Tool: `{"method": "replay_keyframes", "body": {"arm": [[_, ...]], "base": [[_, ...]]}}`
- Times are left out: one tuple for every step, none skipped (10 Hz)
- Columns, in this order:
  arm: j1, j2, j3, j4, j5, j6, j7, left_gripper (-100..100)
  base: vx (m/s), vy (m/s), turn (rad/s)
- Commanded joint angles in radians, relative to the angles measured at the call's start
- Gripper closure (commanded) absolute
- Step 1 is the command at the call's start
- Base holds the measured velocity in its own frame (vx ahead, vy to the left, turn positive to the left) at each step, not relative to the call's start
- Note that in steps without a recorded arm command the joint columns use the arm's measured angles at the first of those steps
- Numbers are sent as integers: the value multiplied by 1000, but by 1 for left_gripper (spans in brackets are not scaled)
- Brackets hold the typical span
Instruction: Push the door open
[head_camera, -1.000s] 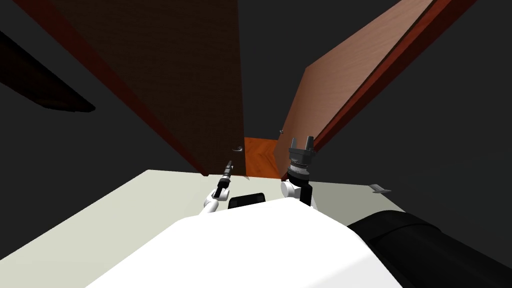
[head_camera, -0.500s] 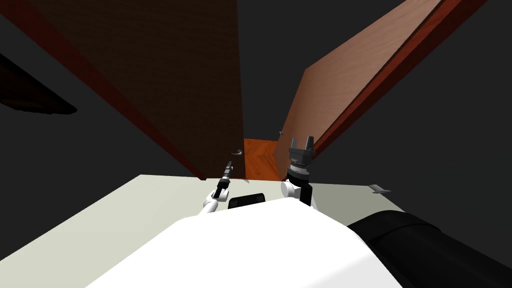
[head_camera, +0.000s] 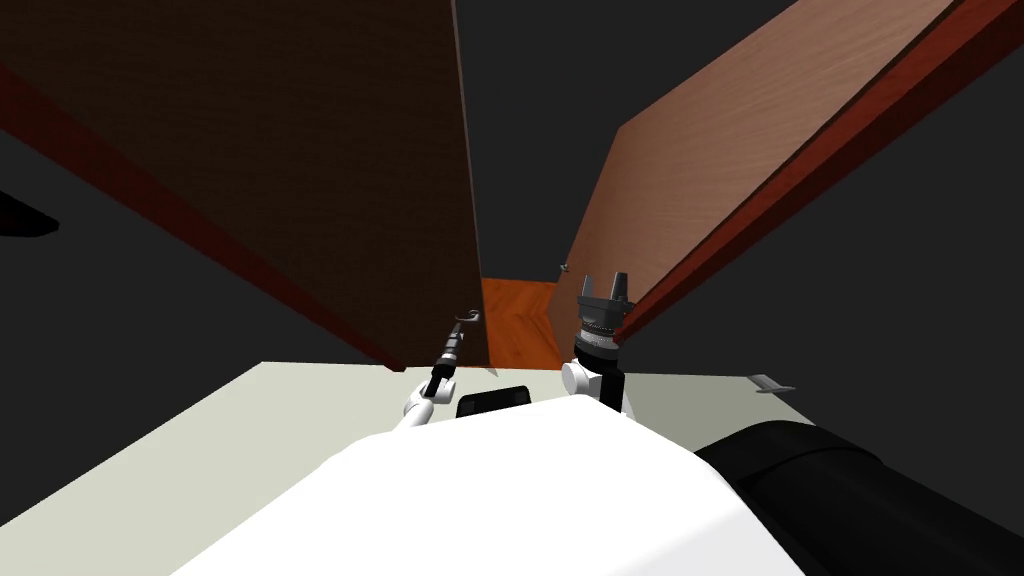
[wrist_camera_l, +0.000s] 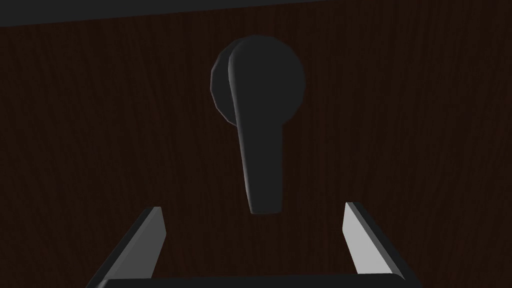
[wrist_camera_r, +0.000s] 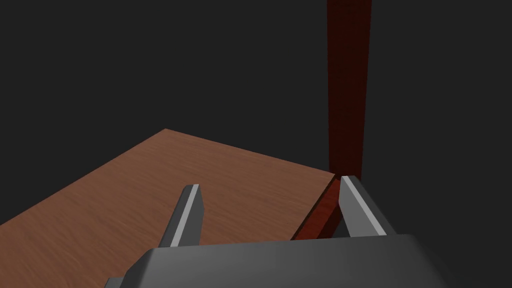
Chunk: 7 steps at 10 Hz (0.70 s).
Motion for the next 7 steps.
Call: {"method": "replay_keyframes", "body": {"arm": [[0, -5, 3, 4, 2, -3, -2, -100], [0, -14, 5, 6, 3, -4, -3, -100], [0, -21, 6, 7, 4, -5, -4, -100], [0, -34, 8, 8, 5, -6, -4, -100], [-4, -27, 8, 12, 5, -7, -5, -100], [-4, -27, 8, 12, 5, -7, -5, 100], [-4, -27, 8, 12, 5, -7, -5, 100]], "base": [[198, -12, -22], [187, -44, -29], [183, -45, -28], [165, -42, -20], [70, -21, 0], [-8, 2, 3], [-25, 8, -6]]}}
